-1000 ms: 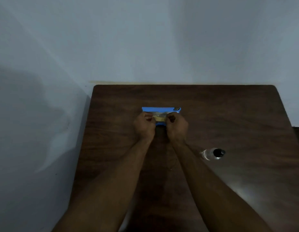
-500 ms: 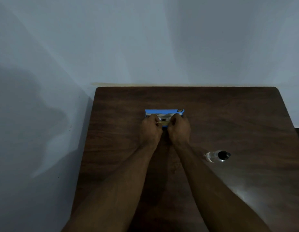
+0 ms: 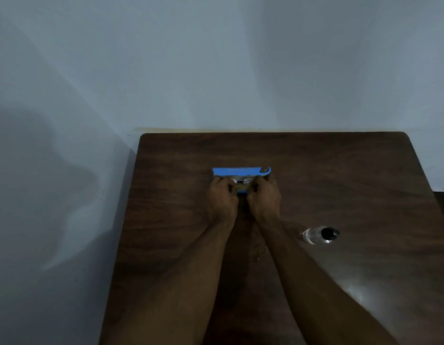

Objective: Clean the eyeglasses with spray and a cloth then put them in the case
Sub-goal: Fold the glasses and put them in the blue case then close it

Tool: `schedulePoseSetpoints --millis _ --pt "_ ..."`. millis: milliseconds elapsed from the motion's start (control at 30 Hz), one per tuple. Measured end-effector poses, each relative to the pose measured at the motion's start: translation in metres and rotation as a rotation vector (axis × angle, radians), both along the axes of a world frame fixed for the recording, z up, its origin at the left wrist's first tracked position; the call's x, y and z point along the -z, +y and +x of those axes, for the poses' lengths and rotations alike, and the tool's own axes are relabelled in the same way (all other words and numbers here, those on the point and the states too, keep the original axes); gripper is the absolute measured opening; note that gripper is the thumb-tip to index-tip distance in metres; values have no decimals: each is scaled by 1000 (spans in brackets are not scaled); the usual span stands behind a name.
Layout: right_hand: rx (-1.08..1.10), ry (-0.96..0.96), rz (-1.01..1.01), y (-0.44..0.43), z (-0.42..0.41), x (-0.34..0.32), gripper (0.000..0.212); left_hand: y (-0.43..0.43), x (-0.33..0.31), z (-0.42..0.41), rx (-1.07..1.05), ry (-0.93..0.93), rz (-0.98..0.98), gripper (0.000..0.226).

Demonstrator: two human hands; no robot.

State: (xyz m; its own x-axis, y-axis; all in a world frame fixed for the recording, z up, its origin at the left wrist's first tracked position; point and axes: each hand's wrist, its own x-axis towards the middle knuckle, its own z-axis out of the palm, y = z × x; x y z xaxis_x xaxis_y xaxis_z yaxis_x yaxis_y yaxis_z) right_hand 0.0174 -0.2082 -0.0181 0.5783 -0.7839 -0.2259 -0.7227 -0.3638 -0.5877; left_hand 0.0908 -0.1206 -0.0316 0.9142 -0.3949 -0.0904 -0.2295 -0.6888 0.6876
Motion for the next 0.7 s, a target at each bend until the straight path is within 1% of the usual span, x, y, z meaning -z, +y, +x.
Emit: schedulePoseSetpoints --millis 67,167,233,300,367,433,467,500,533,600,633,700 --pt "-12 -47 -25 2 -6 3 13 1 0 -2 21 -28 -29 12" --pt "-15 -191 -73 4 -17 9 16 8 4 -3 65 -89 -51 12" --pt "70 -261 -75 5 -23 9 16 15 7 -5 63 -139 -93 15" --pt "235 -332 -65 2 -26 4 18 22 4 -10 -37 -157 -179 11" --pt "402 -417 -6 -3 -24 0 23 26 -5 -10 -261 -67 -267 10" --pt "473 -422 73 -13 -18 4 32 25 -7 4 -473 109 -317 30" --pt "477 -404 133 -19 -14 6 36 22 -7 15 -523 193 -319 45" --pt "477 -390 203 -25 -10 8 39 19 -7 26 -535 285 -314 58" --pt "472 -381 268 -29 -7 9 41 16 -7 36 -521 388 -306 66" --pt "440 -355 315 -35 -2 9 45 12 -13 49 -455 584 -276 65" --pt "416 -335 313 -36 -1 9 46 12 -16 52 -409 635 -257 62" --pt "385 -319 329 -38 1 9 44 15 -16 53 -320 667 -239 57"
